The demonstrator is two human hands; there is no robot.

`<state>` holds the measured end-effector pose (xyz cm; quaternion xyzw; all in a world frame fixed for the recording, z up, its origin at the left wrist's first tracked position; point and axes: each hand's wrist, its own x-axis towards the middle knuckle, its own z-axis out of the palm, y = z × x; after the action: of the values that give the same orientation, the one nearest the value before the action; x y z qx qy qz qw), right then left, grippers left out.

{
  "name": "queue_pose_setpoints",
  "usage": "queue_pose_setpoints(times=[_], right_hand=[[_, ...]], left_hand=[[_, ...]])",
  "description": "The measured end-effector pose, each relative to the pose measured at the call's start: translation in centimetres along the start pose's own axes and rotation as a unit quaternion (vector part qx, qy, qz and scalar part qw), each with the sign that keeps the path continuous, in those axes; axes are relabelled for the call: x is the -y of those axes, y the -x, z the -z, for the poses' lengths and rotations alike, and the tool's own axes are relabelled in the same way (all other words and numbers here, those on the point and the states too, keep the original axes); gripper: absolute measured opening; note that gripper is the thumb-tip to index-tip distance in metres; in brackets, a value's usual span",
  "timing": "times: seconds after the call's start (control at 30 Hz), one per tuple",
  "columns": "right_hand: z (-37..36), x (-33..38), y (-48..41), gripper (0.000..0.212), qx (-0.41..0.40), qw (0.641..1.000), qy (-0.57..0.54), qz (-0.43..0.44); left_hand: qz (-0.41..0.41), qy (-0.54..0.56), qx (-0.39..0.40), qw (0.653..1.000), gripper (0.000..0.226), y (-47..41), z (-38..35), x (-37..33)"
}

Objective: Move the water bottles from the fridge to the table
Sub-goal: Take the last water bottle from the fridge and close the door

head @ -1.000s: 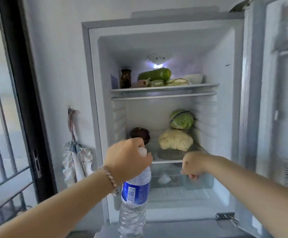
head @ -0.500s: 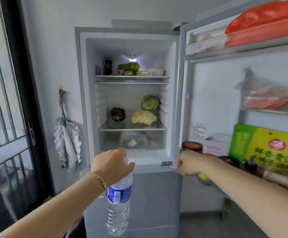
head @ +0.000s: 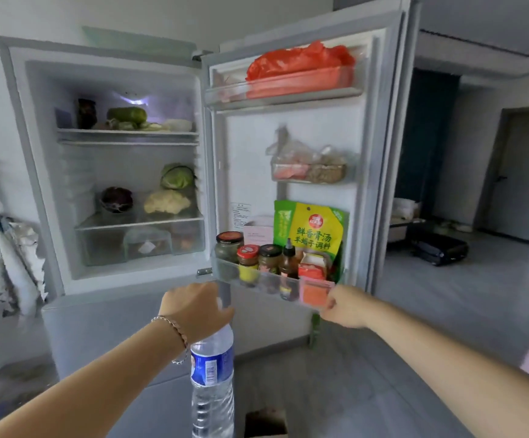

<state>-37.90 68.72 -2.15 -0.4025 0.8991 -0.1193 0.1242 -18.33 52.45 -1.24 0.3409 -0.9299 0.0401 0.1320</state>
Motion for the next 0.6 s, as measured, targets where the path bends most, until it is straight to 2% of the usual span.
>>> queue_pose_setpoints(times=[0.1,0.23,0.33,0.37,0.43,0.6], right_hand=[[1.0,-4.0,2.5,0.038,-0.048,0.996,-0.053,-0.057],[2.5,-9.3,3.6,0.046,-0.096,0.985,-0.08,-0.123],[4.4,-12.1,3.2,0.032,-0.118,0.979,-0.098,-0.13],[5.1,-12.7,2.8,0.033,-0.128,0.977,-0.103,-0.133],[6.2,-13.9,1.3,0.053,-0.155,0.969,-0.135,-0.136],[8.8,-16.7,-5.6,0.073,-0.153,0.962,-0.213,-0.074]], left_hand=[[-0.036,-0.002,0.001,0.999,0.04,0.0,-0.6,-3.7],[-0.036,0.02,-0.004,0.999,0.04,-0.1,-1.8,-7.4],[-0.013,0.055,-0.001,0.998,0.037,-0.6,-2.2,-9.4],[-0.002,0.071,0.002,0.997,0.036,-0.9,-2.4,-10.1],[0.017,0.09,0.002,0.996,0.034,-1.6,-2.5,-11.4],[0.05,0.073,-0.03,0.996,0.031,-3.6,-3.4,-14.8]])
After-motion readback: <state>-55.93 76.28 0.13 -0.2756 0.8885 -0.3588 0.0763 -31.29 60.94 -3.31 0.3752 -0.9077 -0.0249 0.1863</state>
